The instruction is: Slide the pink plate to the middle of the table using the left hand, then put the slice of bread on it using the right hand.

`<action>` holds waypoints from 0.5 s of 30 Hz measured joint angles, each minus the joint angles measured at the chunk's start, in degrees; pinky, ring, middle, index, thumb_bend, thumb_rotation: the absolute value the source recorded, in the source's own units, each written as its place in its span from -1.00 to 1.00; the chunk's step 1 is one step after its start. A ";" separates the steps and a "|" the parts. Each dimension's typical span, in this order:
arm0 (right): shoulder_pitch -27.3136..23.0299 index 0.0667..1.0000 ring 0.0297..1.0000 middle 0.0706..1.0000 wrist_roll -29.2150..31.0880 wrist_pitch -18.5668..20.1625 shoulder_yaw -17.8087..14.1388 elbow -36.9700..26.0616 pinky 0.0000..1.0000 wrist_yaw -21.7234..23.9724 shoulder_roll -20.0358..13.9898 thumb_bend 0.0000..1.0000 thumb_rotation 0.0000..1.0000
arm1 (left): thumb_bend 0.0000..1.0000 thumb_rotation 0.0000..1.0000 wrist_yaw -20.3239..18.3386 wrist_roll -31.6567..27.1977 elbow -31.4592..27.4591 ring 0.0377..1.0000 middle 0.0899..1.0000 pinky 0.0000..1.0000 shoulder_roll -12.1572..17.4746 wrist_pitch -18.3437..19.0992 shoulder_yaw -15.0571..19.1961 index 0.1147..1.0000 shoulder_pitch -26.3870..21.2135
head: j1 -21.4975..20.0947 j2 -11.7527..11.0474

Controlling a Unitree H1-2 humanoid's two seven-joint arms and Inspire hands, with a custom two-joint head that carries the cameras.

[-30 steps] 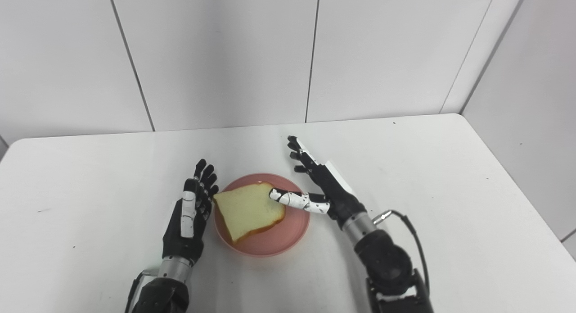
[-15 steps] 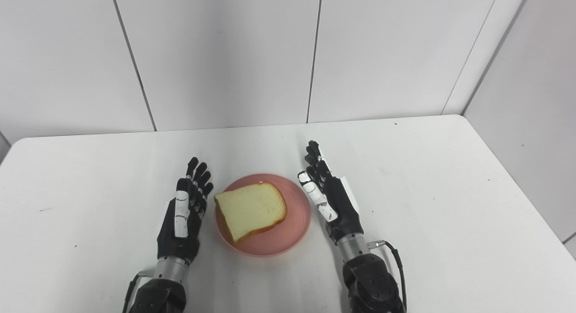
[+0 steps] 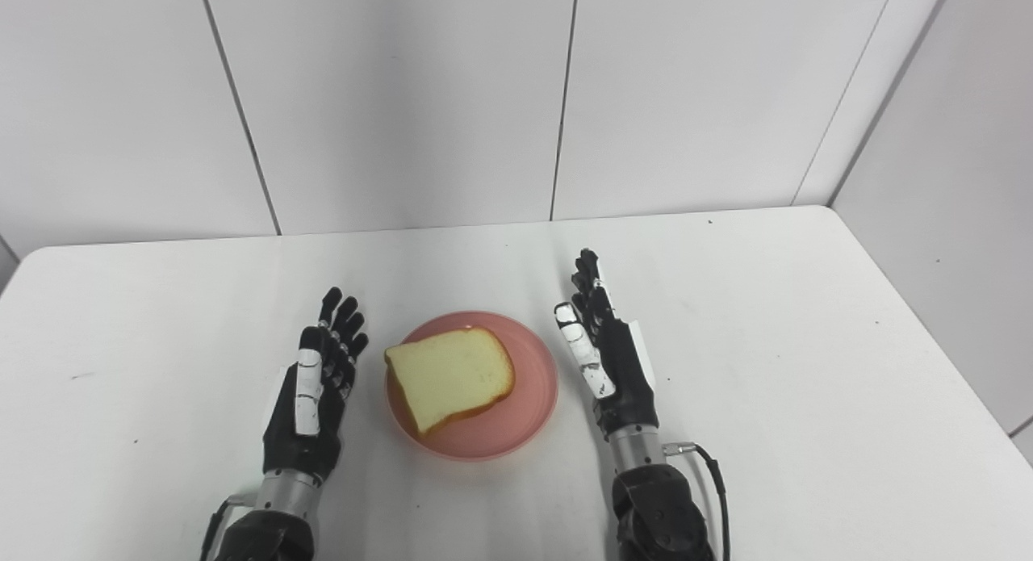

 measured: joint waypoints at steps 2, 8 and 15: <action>0.39 1.00 1.00 1.00 0.18 0.01 0.29 -0.21 1.00 -0.02 -0.02 0.30 0.68 | 0.40 0.94 0.32 0.28 -0.17 1.00 1.00 1.00 0.07 0.28 -0.04 1.00 0.07 | 0.44 0.62; 0.84 1.00 1.00 1.00 0.68 0.44 0.53 -0.35 1.00 -0.46 -0.07 0.35 0.71 | 0.41 0.91 0.78 1.46 -0.74 1.00 1.00 1.00 0.05 0.82 -0.31 1.00 0.50 | 1.76 2.11; 0.66 1.00 1.00 1.00 0.80 2.72 0.44 -0.40 1.00 -1.08 -0.48 0.34 0.76 | 0.40 0.88 1.18 1.76 -0.71 1.00 1.00 1.00 0.05 0.71 -0.42 1.00 0.52 | 1.50 3.26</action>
